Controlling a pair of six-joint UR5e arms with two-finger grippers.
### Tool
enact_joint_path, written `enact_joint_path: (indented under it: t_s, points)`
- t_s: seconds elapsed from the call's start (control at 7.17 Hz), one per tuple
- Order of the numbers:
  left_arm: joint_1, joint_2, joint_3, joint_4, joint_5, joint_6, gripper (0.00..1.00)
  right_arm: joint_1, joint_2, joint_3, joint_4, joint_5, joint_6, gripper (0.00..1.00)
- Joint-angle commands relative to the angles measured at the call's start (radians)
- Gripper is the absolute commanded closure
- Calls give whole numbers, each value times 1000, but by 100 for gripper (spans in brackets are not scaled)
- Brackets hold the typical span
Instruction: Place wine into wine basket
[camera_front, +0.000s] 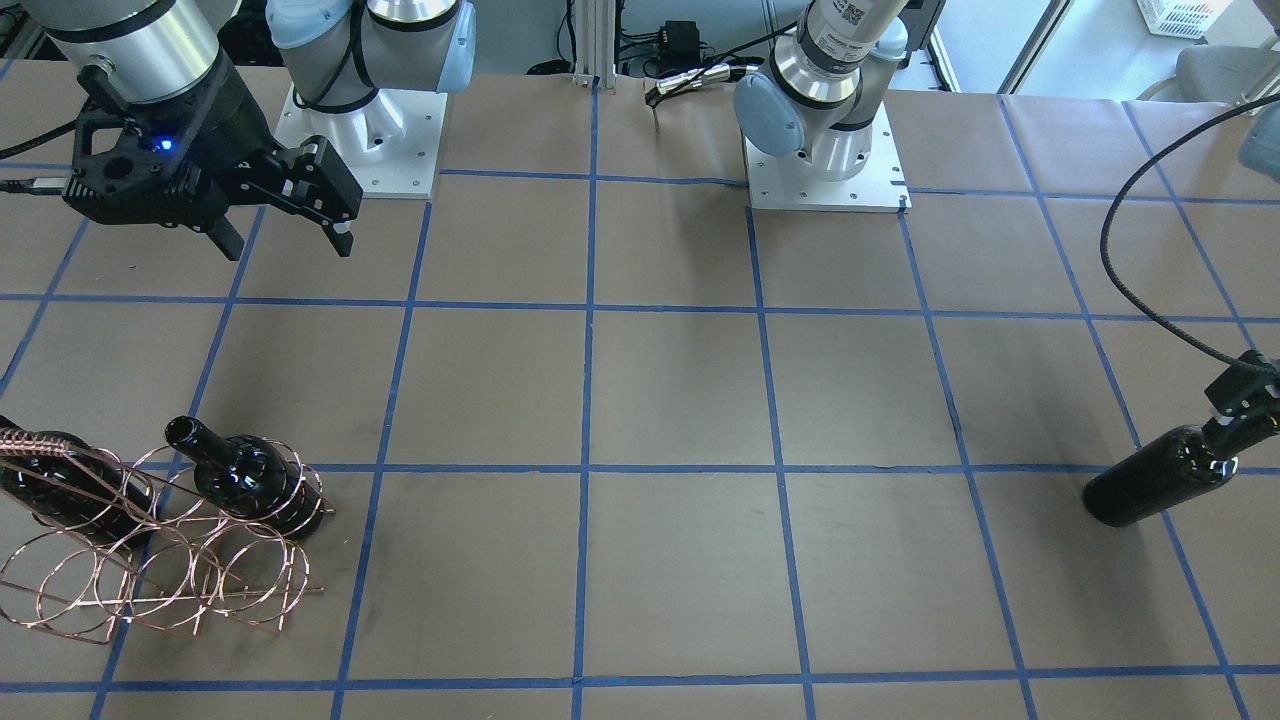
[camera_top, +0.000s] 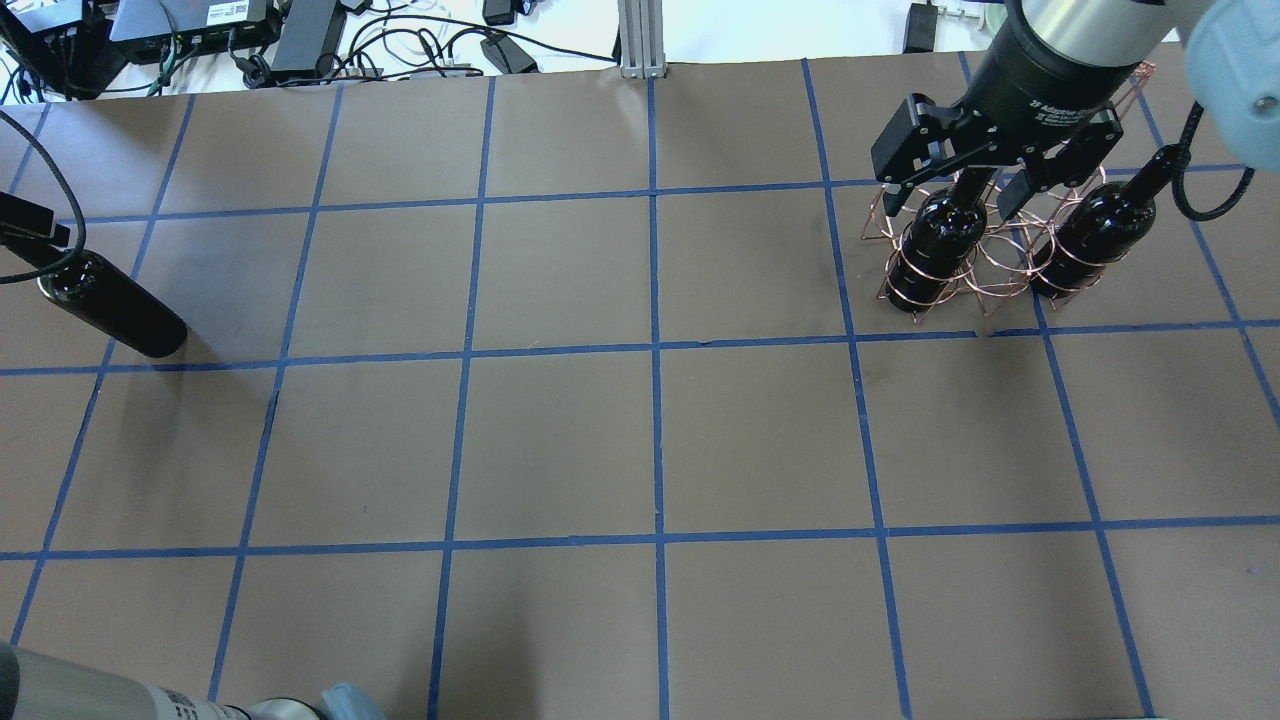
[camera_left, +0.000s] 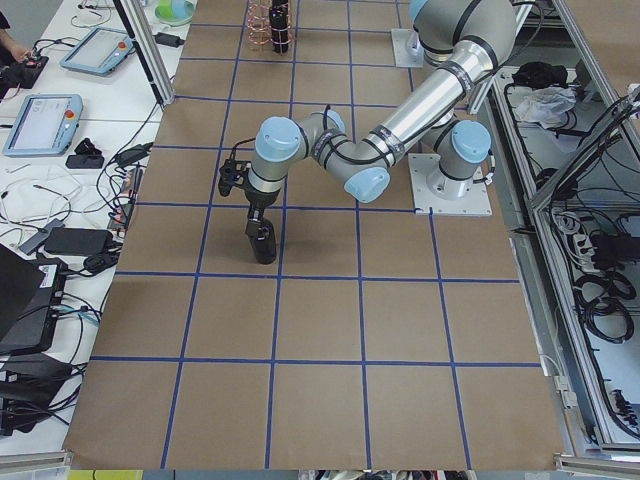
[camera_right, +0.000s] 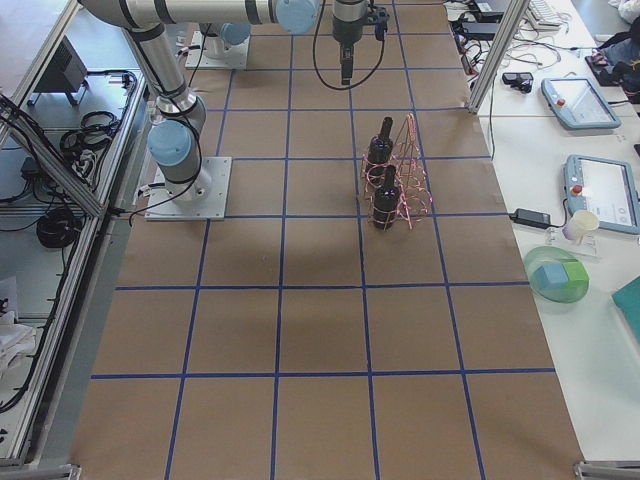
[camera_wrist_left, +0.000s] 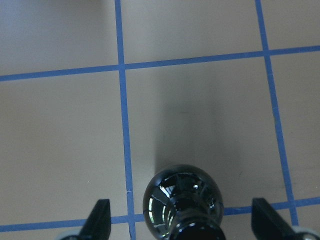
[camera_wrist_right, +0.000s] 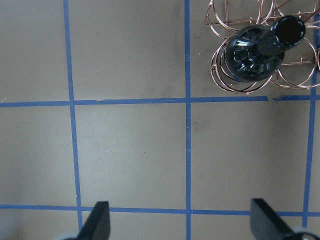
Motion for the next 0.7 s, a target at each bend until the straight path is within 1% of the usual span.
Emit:
enact_joint_path:
  t_s: [0.0, 0.14, 0.28, 0.56]
  points:
    - [-1, -2, -18, 12, 0, -5, 1, -2, 1, 0, -1, -1, -25, 0]
    - [-3, 1, -18, 12, 5, -4, 9, -2, 1, 0, -1, -3, -48, 0]
    - [-3, 4, -18, 14, 8, 0, 24, -2, 0, 0, -1, -3, -50, 0]
    - [-3, 5, -18, 14, 6, -2, 25, -2, 0, 0, -1, -18, -50, 0]
